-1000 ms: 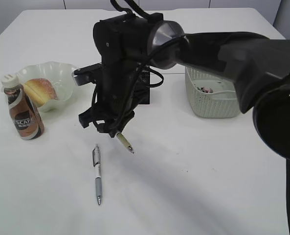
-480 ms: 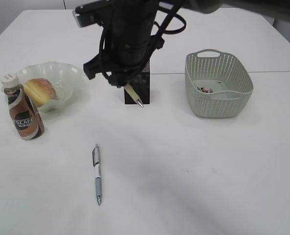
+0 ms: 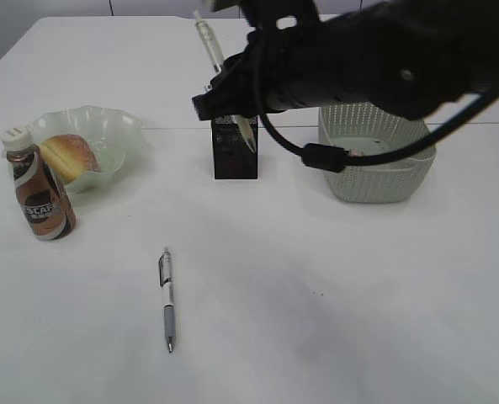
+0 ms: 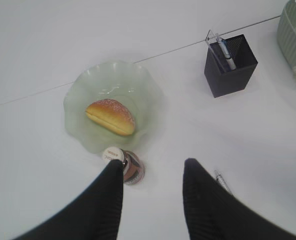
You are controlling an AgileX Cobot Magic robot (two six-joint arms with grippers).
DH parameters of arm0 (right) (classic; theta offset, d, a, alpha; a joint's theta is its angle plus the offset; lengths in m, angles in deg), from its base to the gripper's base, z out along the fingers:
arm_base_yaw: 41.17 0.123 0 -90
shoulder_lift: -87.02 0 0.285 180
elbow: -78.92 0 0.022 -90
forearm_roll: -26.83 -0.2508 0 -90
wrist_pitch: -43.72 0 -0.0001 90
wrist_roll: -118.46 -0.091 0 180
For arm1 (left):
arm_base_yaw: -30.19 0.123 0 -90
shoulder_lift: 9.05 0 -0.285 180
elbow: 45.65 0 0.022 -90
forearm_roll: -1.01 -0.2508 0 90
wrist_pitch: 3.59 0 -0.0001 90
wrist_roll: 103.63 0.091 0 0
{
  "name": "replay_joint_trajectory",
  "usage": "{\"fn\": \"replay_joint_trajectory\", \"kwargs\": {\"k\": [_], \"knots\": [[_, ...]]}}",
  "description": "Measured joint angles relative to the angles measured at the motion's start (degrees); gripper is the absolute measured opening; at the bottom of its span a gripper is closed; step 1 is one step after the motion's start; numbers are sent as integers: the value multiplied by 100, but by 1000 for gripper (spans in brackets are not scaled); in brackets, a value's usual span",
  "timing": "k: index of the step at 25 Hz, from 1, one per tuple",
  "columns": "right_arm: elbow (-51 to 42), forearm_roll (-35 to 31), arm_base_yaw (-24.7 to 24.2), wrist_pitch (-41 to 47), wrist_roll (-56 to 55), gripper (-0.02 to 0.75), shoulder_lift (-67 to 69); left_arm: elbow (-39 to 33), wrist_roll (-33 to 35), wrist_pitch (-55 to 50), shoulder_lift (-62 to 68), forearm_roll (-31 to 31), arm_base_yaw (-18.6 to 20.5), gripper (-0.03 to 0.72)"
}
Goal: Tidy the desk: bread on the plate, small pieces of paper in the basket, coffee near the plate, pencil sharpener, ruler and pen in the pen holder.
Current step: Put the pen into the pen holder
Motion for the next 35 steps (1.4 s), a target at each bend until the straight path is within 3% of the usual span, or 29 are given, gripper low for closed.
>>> {"fn": "replay_joint_trajectory", "kwargs": {"k": [3,10,25,35], "knots": [[-657,0,-400,-1504,-69,80,-141,0,0,0,57,-102,0,298],[-631,0,-778,-2902,-56,80,155,0,0,0,189,-200,0,298],[1988,-54,-1124,-2724,8,80,2438,0,0,10,385,-610,0,298],[2404,-59,-1219,-2573,17,80,3168,0,0,30,385,-779,0,297]]}}
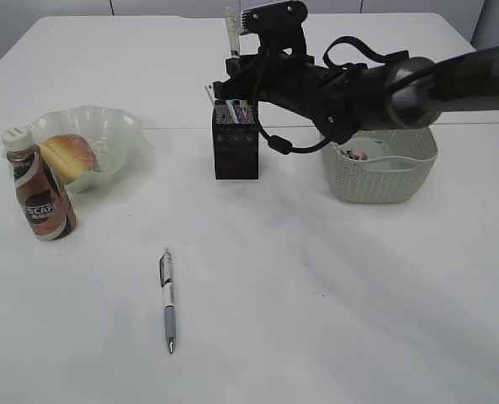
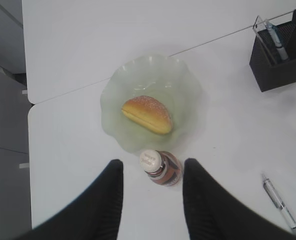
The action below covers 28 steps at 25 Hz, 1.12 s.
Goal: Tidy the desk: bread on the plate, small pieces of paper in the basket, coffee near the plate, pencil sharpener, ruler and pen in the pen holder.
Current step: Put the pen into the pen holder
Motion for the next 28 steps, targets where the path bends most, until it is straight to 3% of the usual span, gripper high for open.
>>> {"fn": "replay_joint_trajectory", "kwargs": {"k": [14,22,28], "knots": [[35,132,-23,0,57,110,206,0,0,47,0,-13,0,297],[81,160,-23,191,57,319,208,0,0,47,0,-13,0,297],[81,173,-23,545,57,354,165,0,-35,47,0,-13,0,297]]}}
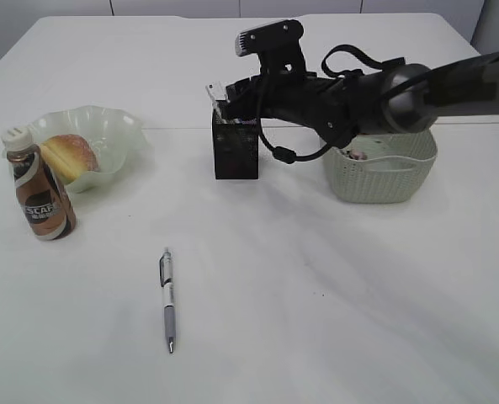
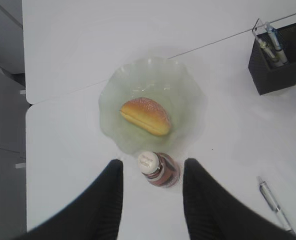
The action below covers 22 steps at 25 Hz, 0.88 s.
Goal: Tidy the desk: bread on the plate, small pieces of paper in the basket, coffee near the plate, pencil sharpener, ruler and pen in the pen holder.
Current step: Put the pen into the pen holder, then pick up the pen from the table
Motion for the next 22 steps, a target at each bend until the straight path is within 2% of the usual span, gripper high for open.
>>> {"fn": "replay_joint_trajectory", "kwargs": {"k": [7,18,22], "knots": [[0,-189,0,1986,0,353,-749,0,-543,-36,0,418,0,297],[117,-1005,-11,4613,0,352,-2114,-20,-1546,-46,89,1632,0,297],[258,-1198,-11,5676,0,352,-2356,-537,-1811,-46,135,1981,0,298]]}}
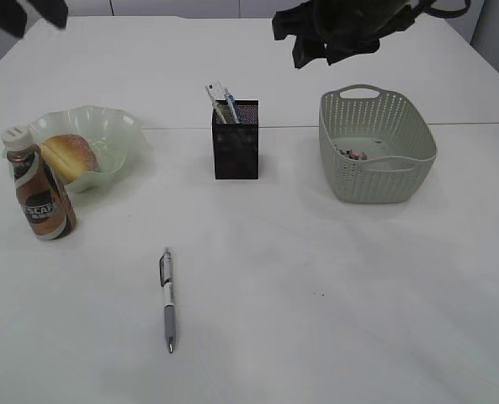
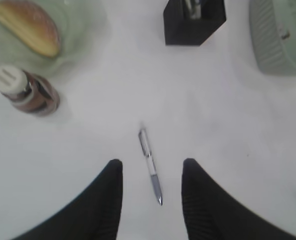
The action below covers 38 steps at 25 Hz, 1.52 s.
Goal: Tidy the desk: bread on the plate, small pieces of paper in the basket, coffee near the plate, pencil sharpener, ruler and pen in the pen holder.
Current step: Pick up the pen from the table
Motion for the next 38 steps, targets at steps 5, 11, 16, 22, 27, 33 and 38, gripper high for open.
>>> {"fn": "replay_joint_trajectory", "kwargs": {"k": [5,11,16,22,27,33,38], "knots": [[36,-61,0,997,0,352,-108,-955,-277,11,188,169,0,299],[36,-75,0,1668,0,351,-108,-1395,-441,242,895,291,-407,300],[36,-79,0,2201,0,351,-108,-1395,-718,871,1659,260,-770,300],[36,-79,0,2713,0,351,-108,-1395,-1136,1082,2331,160,-778,300],[37,-88,0,2826,0,351,-108,-1395,-1193,1289,2663,122,-778,302],[37,-88,0,2846,4,351,-108,-1395,-1315,1353,3067,-21,-757,302],[37,-92,0,2855,4,350,-116,-1395,-1366,1364,3347,-21,-744,302]]}}
